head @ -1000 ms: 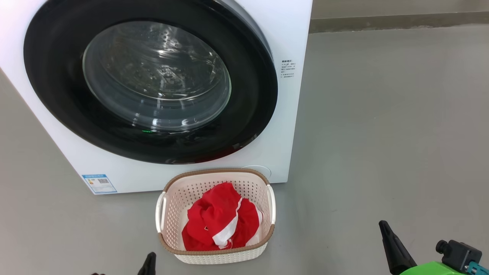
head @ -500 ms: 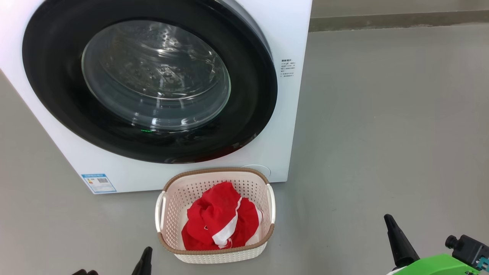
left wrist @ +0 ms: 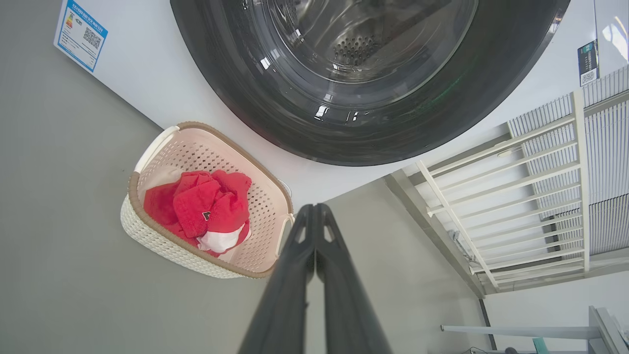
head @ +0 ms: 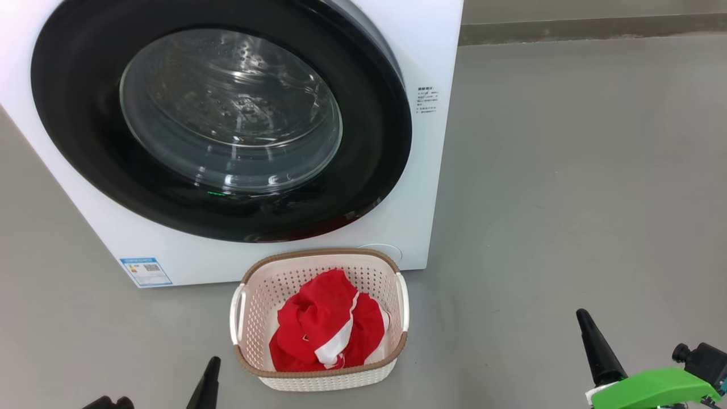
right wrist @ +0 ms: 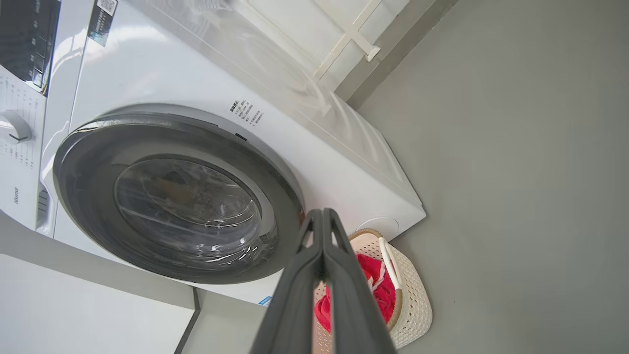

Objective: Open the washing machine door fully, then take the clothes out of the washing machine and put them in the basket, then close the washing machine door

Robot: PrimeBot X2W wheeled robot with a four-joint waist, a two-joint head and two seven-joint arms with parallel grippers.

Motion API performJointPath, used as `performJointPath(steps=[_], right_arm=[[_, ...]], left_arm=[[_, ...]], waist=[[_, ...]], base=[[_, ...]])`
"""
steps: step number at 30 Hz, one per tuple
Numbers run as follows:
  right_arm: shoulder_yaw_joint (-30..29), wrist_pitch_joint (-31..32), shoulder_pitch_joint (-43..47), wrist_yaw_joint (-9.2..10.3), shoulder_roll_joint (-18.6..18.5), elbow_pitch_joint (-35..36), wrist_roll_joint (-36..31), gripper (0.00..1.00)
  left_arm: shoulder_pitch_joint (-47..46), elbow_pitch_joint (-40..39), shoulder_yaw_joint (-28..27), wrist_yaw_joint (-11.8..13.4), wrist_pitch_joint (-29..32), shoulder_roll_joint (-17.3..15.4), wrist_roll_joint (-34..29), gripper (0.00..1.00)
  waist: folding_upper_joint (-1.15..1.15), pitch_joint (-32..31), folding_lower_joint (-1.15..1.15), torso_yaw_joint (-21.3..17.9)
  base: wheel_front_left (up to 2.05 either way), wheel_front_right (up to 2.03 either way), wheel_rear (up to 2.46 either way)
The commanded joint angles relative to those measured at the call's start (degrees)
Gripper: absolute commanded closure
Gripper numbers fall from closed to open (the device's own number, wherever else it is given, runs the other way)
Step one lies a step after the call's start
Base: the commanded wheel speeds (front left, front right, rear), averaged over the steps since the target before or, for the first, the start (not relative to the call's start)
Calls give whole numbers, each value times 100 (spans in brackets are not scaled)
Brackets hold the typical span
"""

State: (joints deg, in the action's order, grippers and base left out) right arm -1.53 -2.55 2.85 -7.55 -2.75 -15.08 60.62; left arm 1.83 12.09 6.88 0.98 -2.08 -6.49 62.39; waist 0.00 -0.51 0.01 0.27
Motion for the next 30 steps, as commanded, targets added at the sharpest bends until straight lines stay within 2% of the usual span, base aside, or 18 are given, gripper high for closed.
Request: performJointPath(steps=[1,30], right_arm=[[16,32,-332,4,-95,132,192,100],[-174,450,-653,5,-125,123,1998,100]], left_arm=[[-287,-91,-200,-83,31,-30,171,100],[-578,72,-774,-525,440,134,1868,100]], waist=[[0,2,0,-1],[0,41,0,-16]], base=[[0,0,0],[0,0,0]])
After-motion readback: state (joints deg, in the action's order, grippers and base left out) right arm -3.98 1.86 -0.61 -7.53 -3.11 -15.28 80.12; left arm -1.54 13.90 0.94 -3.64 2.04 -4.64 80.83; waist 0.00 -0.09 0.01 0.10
